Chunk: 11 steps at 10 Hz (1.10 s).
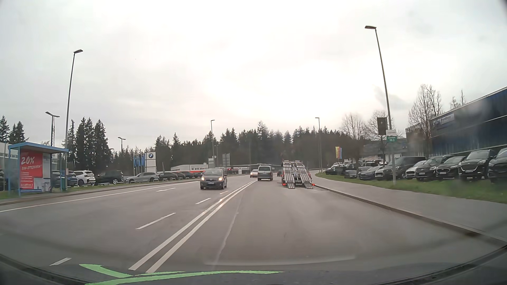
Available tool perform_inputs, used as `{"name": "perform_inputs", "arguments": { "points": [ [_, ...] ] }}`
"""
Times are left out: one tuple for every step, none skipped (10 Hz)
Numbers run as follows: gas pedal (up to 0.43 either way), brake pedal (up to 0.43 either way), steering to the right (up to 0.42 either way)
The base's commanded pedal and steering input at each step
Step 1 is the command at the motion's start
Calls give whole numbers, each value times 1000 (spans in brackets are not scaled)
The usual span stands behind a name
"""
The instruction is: Follow the waypoints while adhering to traffic rules and regulations
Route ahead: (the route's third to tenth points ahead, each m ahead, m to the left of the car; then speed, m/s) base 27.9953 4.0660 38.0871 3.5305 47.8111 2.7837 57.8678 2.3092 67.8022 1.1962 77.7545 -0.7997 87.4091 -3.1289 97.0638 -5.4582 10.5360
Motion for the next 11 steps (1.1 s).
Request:
{"name": "perform_inputs", "arguments": {
  "points": [
    [169,0,5],
    [169,0,5],
    [169,0,5],
    [177,0,4],
    [177,0,4],
    [189,0,3],
    [189,0,3],
    [189,0,2],
    [189,0,2],
    [189,0,2],
    [197,0,2]
  ]
}}
